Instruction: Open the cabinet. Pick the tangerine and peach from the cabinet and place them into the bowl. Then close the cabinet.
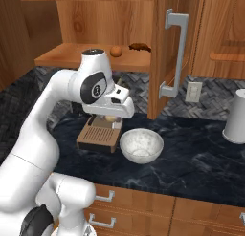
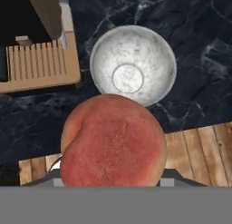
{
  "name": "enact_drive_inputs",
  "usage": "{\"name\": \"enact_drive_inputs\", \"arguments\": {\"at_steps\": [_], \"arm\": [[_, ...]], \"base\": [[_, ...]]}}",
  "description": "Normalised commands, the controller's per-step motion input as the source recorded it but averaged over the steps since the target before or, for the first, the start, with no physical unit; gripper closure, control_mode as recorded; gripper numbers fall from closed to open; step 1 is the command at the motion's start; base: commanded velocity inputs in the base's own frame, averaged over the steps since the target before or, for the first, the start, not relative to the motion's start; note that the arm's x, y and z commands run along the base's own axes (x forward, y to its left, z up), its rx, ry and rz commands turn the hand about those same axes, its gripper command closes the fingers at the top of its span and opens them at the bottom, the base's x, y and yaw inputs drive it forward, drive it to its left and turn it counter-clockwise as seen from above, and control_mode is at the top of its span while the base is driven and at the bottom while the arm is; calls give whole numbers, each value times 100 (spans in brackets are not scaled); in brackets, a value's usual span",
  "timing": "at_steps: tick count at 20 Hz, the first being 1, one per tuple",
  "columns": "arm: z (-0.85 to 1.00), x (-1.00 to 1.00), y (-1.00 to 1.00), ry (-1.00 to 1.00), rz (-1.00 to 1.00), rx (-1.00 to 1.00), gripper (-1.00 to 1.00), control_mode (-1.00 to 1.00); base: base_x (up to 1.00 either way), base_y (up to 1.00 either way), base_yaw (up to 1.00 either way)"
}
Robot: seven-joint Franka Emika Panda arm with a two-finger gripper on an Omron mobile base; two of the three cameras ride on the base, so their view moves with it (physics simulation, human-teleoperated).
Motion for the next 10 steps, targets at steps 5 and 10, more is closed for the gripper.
{"name": "enact_drive_inputs", "arguments": {"at_steps": [5,10], "arm": [[-61,67,-47,0,1,21,100,-100],[-44,55,-17,3,0,3,100,-100]], "base": [[0,0,0],[0,0,0]]}}
